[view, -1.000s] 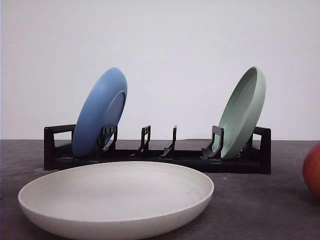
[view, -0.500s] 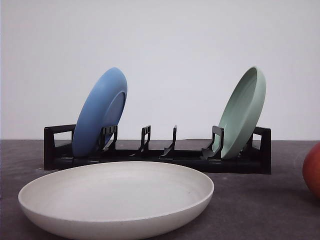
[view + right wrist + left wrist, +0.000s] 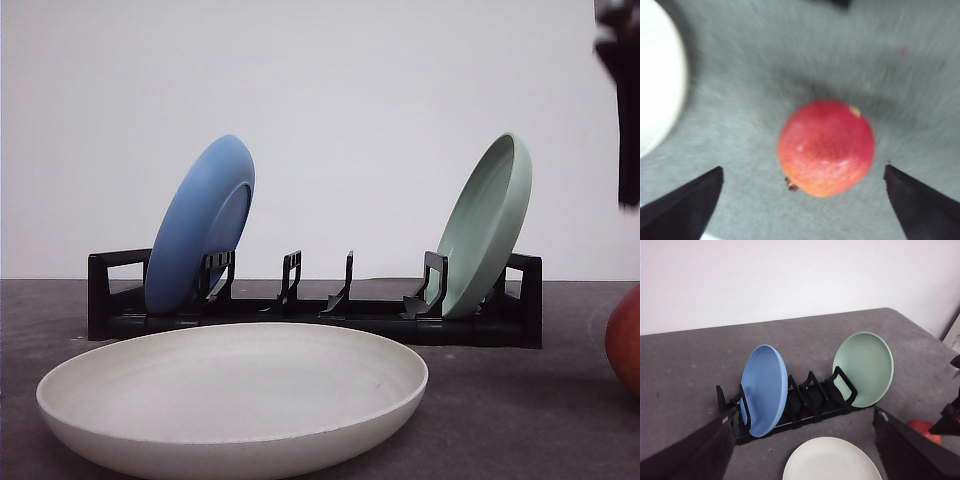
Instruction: Place pomegranate in white plate
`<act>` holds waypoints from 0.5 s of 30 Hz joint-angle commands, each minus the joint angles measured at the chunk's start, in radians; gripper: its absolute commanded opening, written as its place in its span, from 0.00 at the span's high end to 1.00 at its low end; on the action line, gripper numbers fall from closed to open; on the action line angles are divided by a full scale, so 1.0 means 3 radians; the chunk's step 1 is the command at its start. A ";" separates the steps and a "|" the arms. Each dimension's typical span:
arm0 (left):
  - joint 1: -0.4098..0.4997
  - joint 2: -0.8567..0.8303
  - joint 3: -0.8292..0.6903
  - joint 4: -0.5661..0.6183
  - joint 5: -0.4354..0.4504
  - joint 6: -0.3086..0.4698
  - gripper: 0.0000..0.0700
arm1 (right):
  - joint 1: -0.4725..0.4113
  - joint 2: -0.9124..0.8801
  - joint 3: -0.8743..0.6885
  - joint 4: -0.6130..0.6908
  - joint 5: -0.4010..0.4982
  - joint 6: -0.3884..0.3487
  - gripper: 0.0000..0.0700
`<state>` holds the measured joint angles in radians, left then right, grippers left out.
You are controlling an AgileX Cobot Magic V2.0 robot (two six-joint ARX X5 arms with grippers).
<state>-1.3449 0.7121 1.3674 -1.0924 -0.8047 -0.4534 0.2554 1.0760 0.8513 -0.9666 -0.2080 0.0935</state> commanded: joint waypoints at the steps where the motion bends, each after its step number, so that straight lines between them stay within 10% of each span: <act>1: -0.0043 0.0063 0.0039 0.0029 0.0014 0.0086 0.26 | 0.0017 0.0035 -0.0114 0.0151 0.0009 0.0183 0.02; 15: -0.0043 0.0161 0.0038 0.0051 0.0014 0.0149 0.27 | 0.0017 0.0211 -0.0548 0.0783 0.0108 0.0542 0.02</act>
<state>-1.3449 0.7498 1.3674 -1.0885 -0.8047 -0.4190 0.2554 1.1234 0.6842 -0.7467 -0.1788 0.2335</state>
